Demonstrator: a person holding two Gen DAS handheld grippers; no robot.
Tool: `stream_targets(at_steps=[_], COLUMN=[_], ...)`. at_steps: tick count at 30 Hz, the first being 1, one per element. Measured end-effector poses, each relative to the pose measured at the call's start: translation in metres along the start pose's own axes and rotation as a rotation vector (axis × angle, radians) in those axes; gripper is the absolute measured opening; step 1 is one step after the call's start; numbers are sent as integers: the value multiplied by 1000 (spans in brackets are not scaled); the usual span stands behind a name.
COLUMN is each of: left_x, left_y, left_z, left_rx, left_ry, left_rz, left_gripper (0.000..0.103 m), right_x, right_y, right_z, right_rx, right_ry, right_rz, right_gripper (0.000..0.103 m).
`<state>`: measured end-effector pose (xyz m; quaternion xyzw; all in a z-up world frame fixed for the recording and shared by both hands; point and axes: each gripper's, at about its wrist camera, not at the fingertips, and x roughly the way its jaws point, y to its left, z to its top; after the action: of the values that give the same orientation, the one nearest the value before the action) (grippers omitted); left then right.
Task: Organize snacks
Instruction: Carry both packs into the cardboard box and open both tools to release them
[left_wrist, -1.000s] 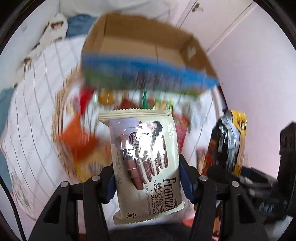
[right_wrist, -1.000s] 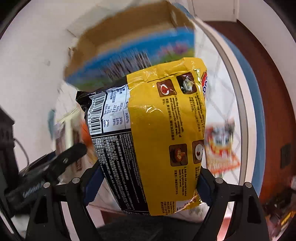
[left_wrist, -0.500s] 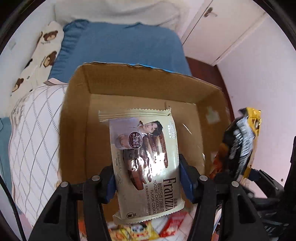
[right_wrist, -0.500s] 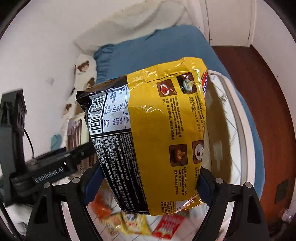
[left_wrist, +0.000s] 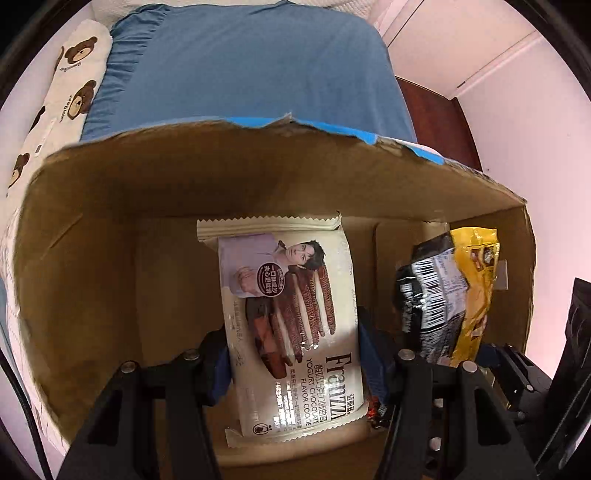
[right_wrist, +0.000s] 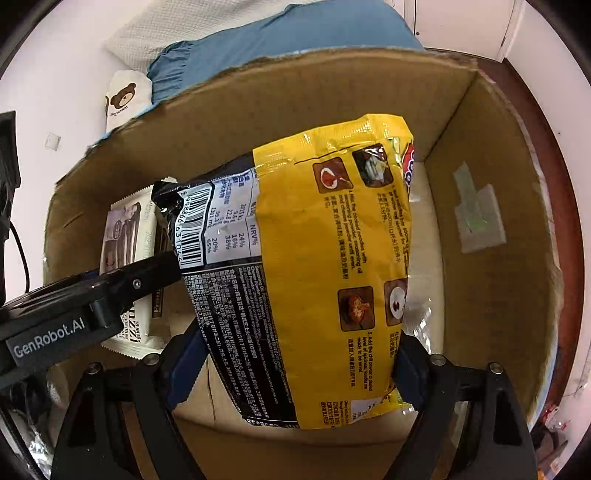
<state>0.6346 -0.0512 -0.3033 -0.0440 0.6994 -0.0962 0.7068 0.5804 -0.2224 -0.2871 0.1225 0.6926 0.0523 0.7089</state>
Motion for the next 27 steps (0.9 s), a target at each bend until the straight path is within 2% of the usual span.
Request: stream_targets(at_steps=[5, 6, 7, 8, 9, 12, 15, 18, 21, 27], left_x=[7, 8, 8, 8, 5, -1, -20, -38, -55, -92], left_y=[-7, -8, -8, -7, -6, -4, -3, -6, -1, -10], left_z=[4, 3, 2, 1, -1, -7, -15, -29, -41, -78], left_rx=[16, 16, 17, 15, 5, -11, -4, 3, 0, 29], left_ry=[7, 4, 0, -8, -23, -50, -105, -169, -192, -271], left_rz=[8, 14, 19, 28, 45, 15, 47, 115, 93, 114], left_gripper=[59, 65, 82, 95, 95, 95, 95, 95, 95, 95], right_x=[16, 17, 16, 14, 12, 2, -15, -40, -72, -131], right_y=[1, 3, 3, 3, 4, 7, 9, 5, 9, 20], right_z=[9, 9, 8, 5, 3, -5, -14, -33, -40, -81], right_rx=[10, 13, 12, 8, 6, -2, -10, -17, -16, -50], right_ry=[57, 53, 41, 29, 20, 9, -19, -54, -78, -163], right_rz=[38, 43, 42, 23, 5, -6, -26, -61, -78, -82], right_gripper=[90, 93, 99, 100, 100, 100, 100, 100, 100, 100])
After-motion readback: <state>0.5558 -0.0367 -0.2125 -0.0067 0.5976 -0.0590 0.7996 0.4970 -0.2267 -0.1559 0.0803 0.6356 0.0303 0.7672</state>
